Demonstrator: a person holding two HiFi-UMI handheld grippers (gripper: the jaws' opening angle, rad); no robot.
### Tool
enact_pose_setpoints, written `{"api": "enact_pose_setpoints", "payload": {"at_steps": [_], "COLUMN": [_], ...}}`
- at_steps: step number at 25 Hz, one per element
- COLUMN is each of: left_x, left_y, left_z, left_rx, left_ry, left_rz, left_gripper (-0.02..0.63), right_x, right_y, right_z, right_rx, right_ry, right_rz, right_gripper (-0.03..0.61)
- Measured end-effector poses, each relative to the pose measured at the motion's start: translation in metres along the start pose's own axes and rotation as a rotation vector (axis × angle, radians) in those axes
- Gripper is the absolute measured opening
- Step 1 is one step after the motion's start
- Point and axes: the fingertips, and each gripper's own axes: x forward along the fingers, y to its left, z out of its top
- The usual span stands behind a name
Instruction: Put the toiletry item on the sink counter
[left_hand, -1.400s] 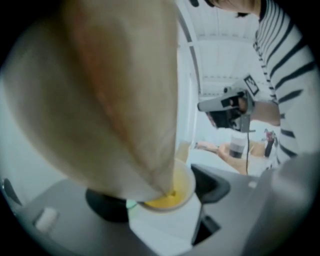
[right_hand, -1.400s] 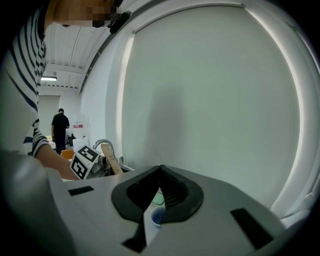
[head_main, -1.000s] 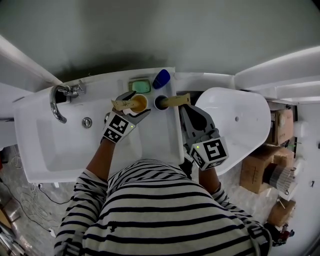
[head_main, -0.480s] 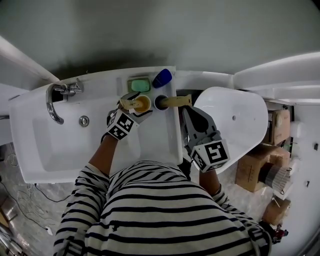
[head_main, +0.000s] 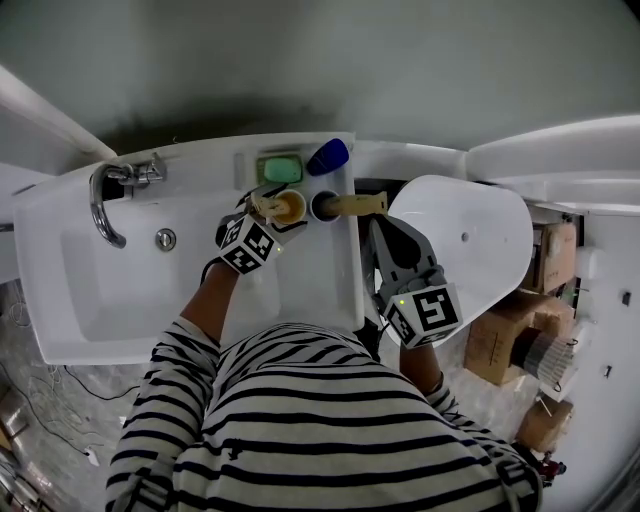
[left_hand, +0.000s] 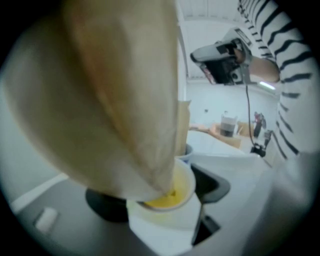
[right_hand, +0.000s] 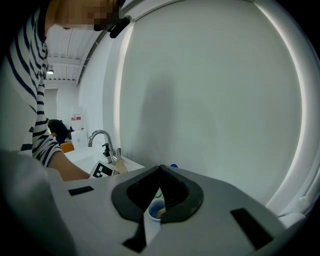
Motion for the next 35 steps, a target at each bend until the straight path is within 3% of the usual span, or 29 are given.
{"api": "enact_pose_setpoints", "payload": {"at_steps": [17,21,27,35], "left_x": [0.004,0.004,0.0,-0.014], "left_y": [-0.002,-0.001,0.001,0.009], "left_z": [-0.001,0.003,0.003,0.001], "left_rx": [-0.005,-0.014,-0.014,-0.084], "left_ry": [-0.016,-0.035,-0.033,-0.044], "left_rz": [-0.014,-0.01,0.002,0.047], "left_gripper": [0.377,0.42,0.43,0.43], "right_x": [0.003,0.002,0.001,-0.002], "right_y": [0.002,0.001,0.001,0.004], "right_z": [0.0,0.0,0.001,0.006], "right_rx": [-0.009,-0.002,0.003,0.0], "right_ry": [0.01,0.001,0.001,-0.018], "right_rz": [0.006,0.005,0.003,0.012], "right_gripper": [0.008,0.008,0.008,0.008]}}
